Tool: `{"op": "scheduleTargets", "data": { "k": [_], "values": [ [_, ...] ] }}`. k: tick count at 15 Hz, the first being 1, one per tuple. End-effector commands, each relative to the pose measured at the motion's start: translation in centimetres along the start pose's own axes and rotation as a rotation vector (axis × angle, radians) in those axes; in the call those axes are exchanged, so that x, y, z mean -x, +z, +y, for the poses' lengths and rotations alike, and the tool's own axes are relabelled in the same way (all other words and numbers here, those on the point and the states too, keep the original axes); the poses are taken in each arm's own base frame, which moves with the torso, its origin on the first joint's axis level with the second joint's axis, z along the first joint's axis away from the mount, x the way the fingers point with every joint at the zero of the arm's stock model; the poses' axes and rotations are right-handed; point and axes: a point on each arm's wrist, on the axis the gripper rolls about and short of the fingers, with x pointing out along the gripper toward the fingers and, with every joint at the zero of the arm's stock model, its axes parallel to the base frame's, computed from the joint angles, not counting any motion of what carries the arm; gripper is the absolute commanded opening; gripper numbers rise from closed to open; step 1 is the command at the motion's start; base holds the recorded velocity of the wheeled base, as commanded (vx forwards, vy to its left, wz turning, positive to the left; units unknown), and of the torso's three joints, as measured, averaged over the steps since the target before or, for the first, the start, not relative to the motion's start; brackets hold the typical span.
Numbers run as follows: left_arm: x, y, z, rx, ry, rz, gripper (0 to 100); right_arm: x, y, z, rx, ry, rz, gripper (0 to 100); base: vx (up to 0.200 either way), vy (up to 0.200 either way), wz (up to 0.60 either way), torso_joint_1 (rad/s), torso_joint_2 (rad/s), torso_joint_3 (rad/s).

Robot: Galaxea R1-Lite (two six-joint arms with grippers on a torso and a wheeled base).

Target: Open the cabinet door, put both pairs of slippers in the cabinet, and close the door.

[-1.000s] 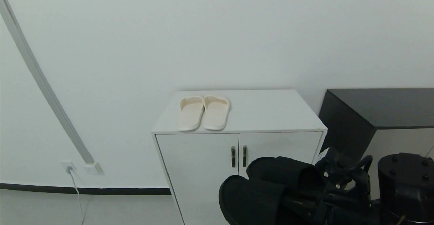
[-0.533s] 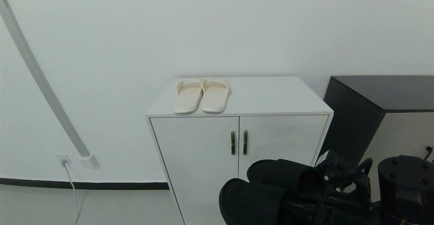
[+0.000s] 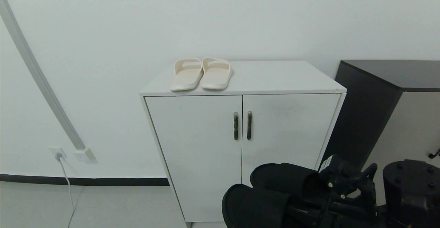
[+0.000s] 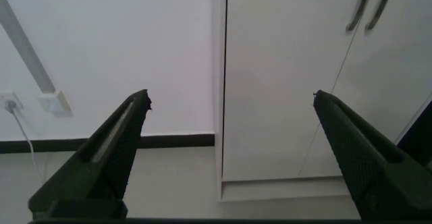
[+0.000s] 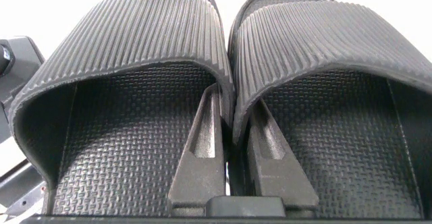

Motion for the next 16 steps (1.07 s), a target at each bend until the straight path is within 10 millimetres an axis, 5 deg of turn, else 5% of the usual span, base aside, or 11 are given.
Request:
{"op": "scheduleTargets", "data": {
  "k": [1,12,16],
  "values": [
    [-0.01,0.0,0.0,0.0,0.0,0.002,100,-0.13,-0.1,-0.01,0.0,0.001,0.006,0,0.0,0.0,0.0,-0.159,0.47,0.325],
    [0.0,0.03,-0.01,0.0,-0.003,0.002,100,-0.21,-0.13,0.05,0.001,0.002,0.009,0,0.0,0.0,0.0,-0.088,0.45,0.348],
    [0.0,0.04,-0.01,0.0,-0.003,0.0,100,-0.2,-0.16,0.08,0.0,0.003,0.01,0,0.0,0.0,0.0,0.001,0.03,0.014]
  ]
}}
